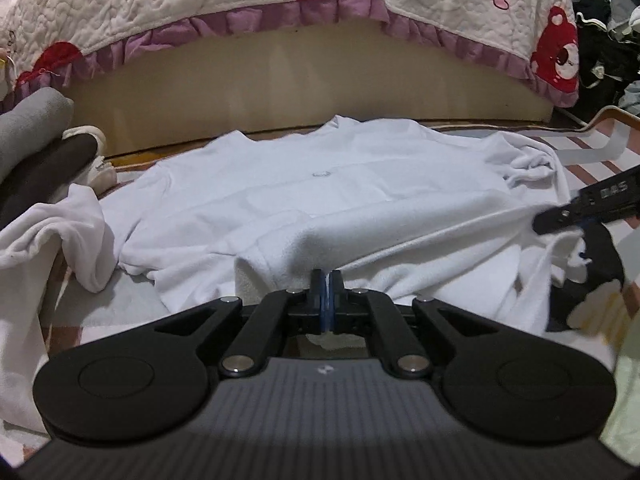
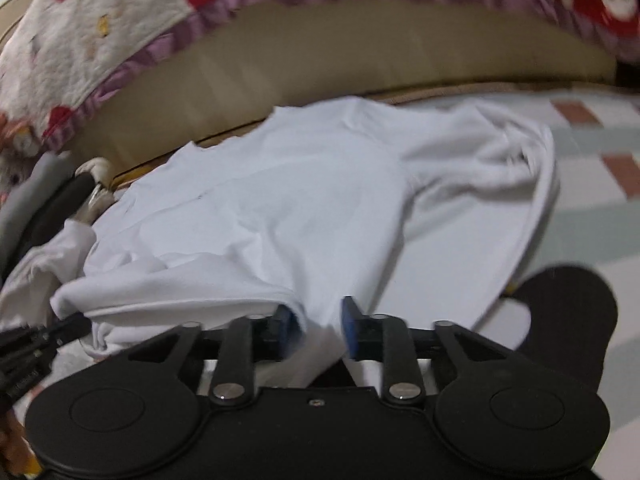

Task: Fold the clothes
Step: 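Grasp the shirt hem with the left gripper while the right gripper grasps it too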

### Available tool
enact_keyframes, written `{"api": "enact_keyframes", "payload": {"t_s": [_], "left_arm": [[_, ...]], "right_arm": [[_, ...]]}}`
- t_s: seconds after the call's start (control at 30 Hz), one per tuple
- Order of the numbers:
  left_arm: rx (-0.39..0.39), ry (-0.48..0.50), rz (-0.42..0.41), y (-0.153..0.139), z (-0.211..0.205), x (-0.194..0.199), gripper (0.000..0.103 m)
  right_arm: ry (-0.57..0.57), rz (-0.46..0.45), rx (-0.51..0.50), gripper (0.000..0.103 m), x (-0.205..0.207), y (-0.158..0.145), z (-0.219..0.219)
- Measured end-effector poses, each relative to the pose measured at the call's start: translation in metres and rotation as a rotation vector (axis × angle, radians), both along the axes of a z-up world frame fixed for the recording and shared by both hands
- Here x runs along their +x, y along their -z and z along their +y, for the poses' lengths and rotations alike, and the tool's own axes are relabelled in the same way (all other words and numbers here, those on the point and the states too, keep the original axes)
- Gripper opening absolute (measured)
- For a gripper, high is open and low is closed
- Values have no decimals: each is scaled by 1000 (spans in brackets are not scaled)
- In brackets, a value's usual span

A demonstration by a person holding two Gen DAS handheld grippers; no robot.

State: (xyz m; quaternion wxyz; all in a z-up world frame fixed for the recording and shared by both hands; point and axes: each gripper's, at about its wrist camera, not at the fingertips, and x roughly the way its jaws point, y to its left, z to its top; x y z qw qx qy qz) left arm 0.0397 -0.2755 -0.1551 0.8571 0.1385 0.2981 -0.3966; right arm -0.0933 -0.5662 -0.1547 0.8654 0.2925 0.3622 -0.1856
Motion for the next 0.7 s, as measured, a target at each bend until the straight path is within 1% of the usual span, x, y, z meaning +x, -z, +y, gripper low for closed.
{"api": "enact_keyframes", "payload": {"t_s": [0.03, 0.07, 0.13, 0.17, 0.2, 0.27, 0.3, 0.33, 0.37, 0.4, 0.57, 0.6, 0.63, 0.67, 0.7], "left_arm": [[-10, -9, -2, 1, 0, 3, 1], [-26, -19, 0, 2, 1, 5, 1], [-46, -34, 12, -1, 6, 8, 1], [-49, -41, 10, -2, 8, 8, 1], [-37, -48, -14, -5, 9, 6, 1], [-15, -63, -62, -10, 12, 1, 0], [-13, -72, -92, -13, 15, -2, 0], [-35, -87, -132, -17, 20, -3, 0], [-50, -103, -146, -22, 25, -4, 0], [-64, -115, -152, -27, 30, -4, 0], [-116, -101, -43, -38, 53, -4, 1], [-121, -77, 0, -35, 54, -6, 3], [-120, -54, 49, -31, 53, -10, 3], [-119, -32, 94, -26, 52, -14, 4], [-118, -11, 124, -21, 49, -19, 7]], "right_arm": [[17, -2, 45, 48, -3, 4, -4], [30, -11, 114, 48, -6, 8, -8], [16, -25, 268, 50, -9, 20, -12], [3, -30, 346, 54, -9, 26, -13], [-17, -20, 390, 58, -8, 30, -11], [-81, 47, 368, 58, 0, 36, 2], [-113, 80, 356, 56, 4, 39, 8], [-131, 95, 337, 50, 6, 38, 13], [-126, 82, 306, 22, 5, 32, 15], [-120, 68, 275, 8, 3, 27, 17], [-88, -8, 118, 7, -5, -4, 24], [-73, -46, 85, 7, -7, -15, 21], [-72, -80, 51, 7, -8, -24, 19], [-72, -105, 23, 7, -9, -30, 18], [-68, -122, 4, 7, -10, -31, 17]]}}
